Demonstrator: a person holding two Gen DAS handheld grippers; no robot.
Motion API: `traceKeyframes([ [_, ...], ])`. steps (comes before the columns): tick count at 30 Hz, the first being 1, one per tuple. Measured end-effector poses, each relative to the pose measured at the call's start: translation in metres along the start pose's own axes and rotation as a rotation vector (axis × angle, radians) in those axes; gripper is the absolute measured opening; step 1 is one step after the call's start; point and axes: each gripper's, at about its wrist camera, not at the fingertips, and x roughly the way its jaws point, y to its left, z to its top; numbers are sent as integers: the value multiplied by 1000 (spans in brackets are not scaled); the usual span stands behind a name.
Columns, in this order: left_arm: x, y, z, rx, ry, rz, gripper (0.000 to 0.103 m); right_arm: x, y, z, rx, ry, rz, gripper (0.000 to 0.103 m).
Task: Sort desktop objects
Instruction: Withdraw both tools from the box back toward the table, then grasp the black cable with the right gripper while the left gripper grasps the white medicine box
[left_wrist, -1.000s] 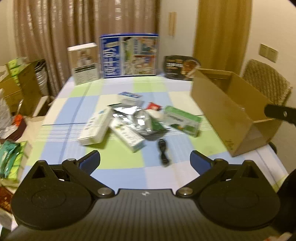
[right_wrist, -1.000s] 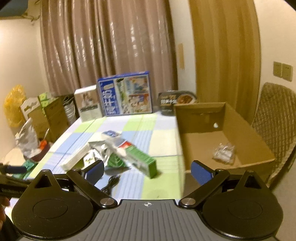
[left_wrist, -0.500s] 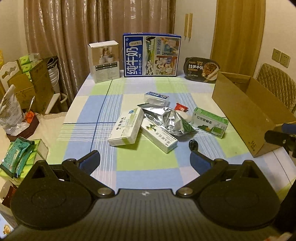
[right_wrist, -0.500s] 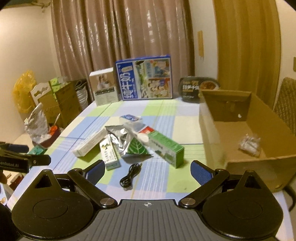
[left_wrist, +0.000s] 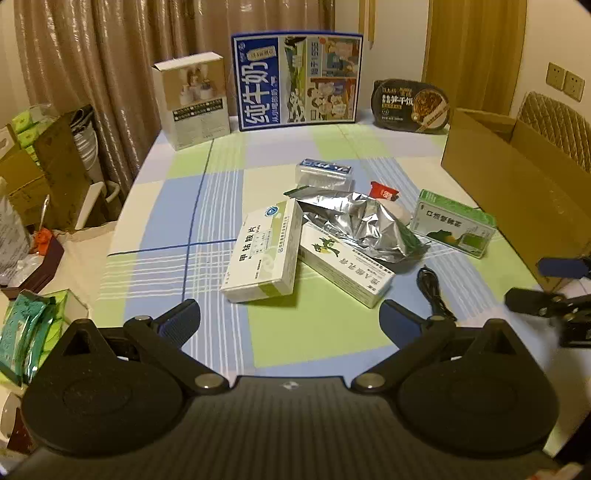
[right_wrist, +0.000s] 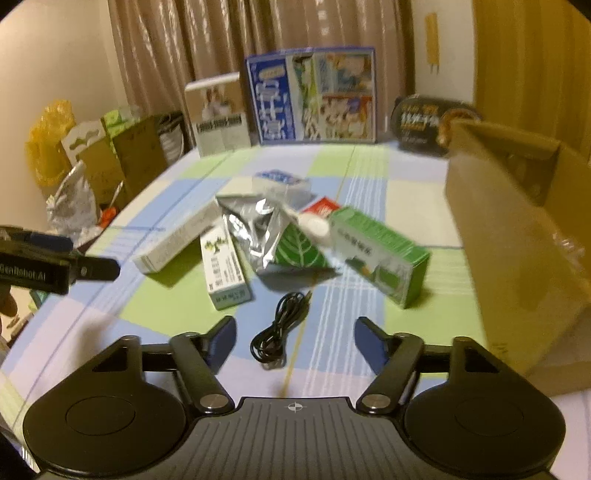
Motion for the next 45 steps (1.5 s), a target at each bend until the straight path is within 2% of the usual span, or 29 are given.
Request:
traceKeyframes([
  [6,38,8,3,-8,18,-1,101,40,3,-4,-12,57,30,60],
  [12,62,14,8,9,29,38,101,68,6,-5,-25,83,37,51],
  [16,78,20,14,9,37,22,101,76,9,-5,-50,76,35,48],
  [18,86,23,17,5,45,18,101,79,10,-4,-67,72,25,31],
  [19,90,24,18,1,46,13,101,80,10,-4,-75,70,11,26],
  [20,94,27,19,-8,47,6,100,81,9,-3,-72,71,8,16],
  [21,97,30,21,-21,49,-2,99,81,8,-3,-64,72,8,14],
  [30,126,49,28,-113,71,-37,92,77,8,-3,-78,66,9,12],
  [32,130,51,27,-122,82,-42,84,75,8,-3,-82,66,4,12],
  [34,131,52,25,-131,93,-58,71,73,6,-4,-82,66,-3,12],
  [40,112,45,14,-162,120,-34,70,58,2,-11,-82,71,-22,12],
  [45,80,17,-2,-101,137,5,70,38,-1,-20,-77,69,-42,12],
])
